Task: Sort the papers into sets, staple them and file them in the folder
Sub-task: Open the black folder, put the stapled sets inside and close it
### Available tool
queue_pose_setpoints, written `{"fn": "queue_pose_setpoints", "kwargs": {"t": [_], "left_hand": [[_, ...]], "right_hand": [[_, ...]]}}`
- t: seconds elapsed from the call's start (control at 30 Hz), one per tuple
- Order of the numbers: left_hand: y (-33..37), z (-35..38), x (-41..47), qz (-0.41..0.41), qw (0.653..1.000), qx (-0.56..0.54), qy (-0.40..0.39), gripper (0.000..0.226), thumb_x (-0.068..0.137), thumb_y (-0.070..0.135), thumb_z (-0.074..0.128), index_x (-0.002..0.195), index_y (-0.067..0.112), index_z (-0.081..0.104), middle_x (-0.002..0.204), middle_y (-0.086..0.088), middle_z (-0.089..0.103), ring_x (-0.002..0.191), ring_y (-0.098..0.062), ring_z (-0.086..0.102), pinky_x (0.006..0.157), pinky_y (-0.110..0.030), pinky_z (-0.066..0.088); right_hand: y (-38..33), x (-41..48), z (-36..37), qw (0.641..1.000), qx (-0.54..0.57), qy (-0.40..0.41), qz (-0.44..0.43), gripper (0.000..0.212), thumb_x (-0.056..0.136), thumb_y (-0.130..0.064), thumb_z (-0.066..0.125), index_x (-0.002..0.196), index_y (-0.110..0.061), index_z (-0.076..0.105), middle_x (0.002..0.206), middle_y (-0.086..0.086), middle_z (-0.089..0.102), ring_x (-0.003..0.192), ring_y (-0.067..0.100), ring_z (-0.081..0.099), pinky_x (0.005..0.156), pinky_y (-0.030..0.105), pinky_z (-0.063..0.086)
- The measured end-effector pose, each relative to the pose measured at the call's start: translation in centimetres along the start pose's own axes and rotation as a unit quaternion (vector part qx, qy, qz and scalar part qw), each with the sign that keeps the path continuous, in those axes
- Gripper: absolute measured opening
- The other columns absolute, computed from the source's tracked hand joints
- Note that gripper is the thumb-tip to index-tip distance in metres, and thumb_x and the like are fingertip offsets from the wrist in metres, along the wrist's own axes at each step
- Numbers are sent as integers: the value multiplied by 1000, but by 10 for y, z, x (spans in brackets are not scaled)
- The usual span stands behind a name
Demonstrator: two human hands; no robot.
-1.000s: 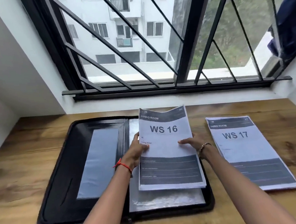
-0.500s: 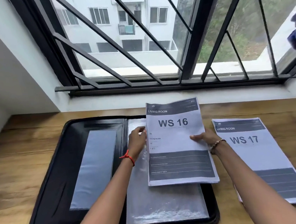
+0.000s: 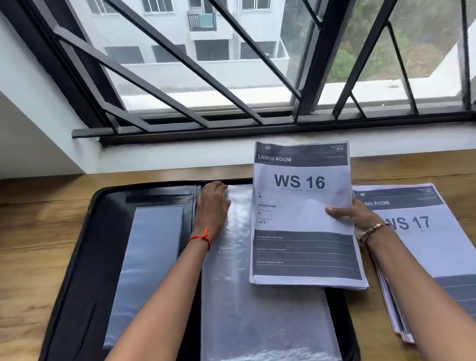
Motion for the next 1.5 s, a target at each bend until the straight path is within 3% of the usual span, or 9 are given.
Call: {"fn": "queue_pose_setpoints", "kwargs": {"t": [0.1, 0.23, 0.37, 0.5, 0.7, 0.97, 1.17, 1.3, 1.5], "left_hand": [[0, -5, 1, 4, 998, -9, 55, 18, 84, 2, 62, 101, -2, 66, 108, -15, 61, 106, -30, 53, 93, -35, 42], [2, -9, 4, -14, 998, -7, 68, 11, 83, 1, 64, 94, -1, 66, 101, -16, 62, 102, -30, 51, 85, -34, 40], [4, -9, 11, 14, 997, 21, 78, 8, 80, -5, 64, 86, -1, 66, 89, -17, 65, 92, -35, 54, 75, -40, 43], [3, -7, 11, 13, 995, 42, 85, 18, 85, -6, 53, 93, 3, 67, 96, -11, 66, 100, -30, 53, 78, -34, 31], [5, -16, 9, 40, 993, 8, 113, 11, 72, -9, 67, 78, 0, 68, 79, -15, 66, 80, -33, 60, 64, -36, 44], [-1, -14, 6, 58, 995, -5, 79, 16, 76, -4, 68, 92, 0, 68, 92, -15, 66, 93, -31, 56, 79, -36, 44], [-13, -10, 5, 31, 993, -103, 48, 14, 76, -11, 65, 83, 0, 70, 92, -14, 63, 91, -23, 55, 73, -19, 40], [-17, -11, 2, 11, 982, -185, 43, 17, 72, -16, 66, 85, -6, 71, 89, -15, 62, 85, -20, 57, 72, -27, 54], [-18, -18, -3, 23, 980, -170, 101, 15, 69, -18, 66, 72, -4, 70, 76, -16, 65, 71, -19, 56, 60, -16, 39]], "right_hand": [[0, 0, 5, 999, 44, -6, -2, 33, 67, 7, 72, 95, -7, 61, 109, 15, 63, 87, 26, 65, 67, 26, 59], [2, 3, 9, 998, 61, -8, -3, 85, 41, -11, 88, 118, 3, 55, 109, 16, 67, 85, 27, 67, 64, 29, 59], [-1, 4, 12, 997, 73, -29, -21, 105, 13, -29, 95, 109, -5, 60, 91, 3, 73, 81, 20, 71, 65, 27, 57], [-9, 4, 19, 994, 99, -37, -43, 98, 14, -27, 95, 104, -11, 61, 90, 2, 74, 81, 19, 71, 65, 29, 57], [-19, -2, 26, 993, 101, -39, -47, 95, 10, -29, 95, 98, -13, 62, 84, -1, 74, 75, 18, 71, 60, 26, 57], [-35, -5, 25, 992, 101, -11, -72, 93, 12, -28, 95, 97, -8, 62, 83, 0, 74, 75, 19, 71, 62, 28, 57], [-74, -5, 32, 986, 97, 39, -129, 89, 12, -33, 94, 93, -12, 62, 79, -6, 74, 73, 14, 70, 60, 23, 56], [-111, -6, 50, 975, 82, 75, -194, 63, 29, -16, 90, 85, -16, 62, 71, -13, 72, 75, 12, 67, 63, 20, 55], [-155, -4, 77, 944, -24, 108, -310, 37, 67, 7, 74, 82, -23, 59, 79, -14, 69, 75, 5, 65, 67, 21, 52]]}}
Point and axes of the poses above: each hand's wrist, its own x-axis towards the middle knuckle, its own z-axis out of the palm, y = z × x, the point moved 4 cm from there along x, towards the middle knuckle
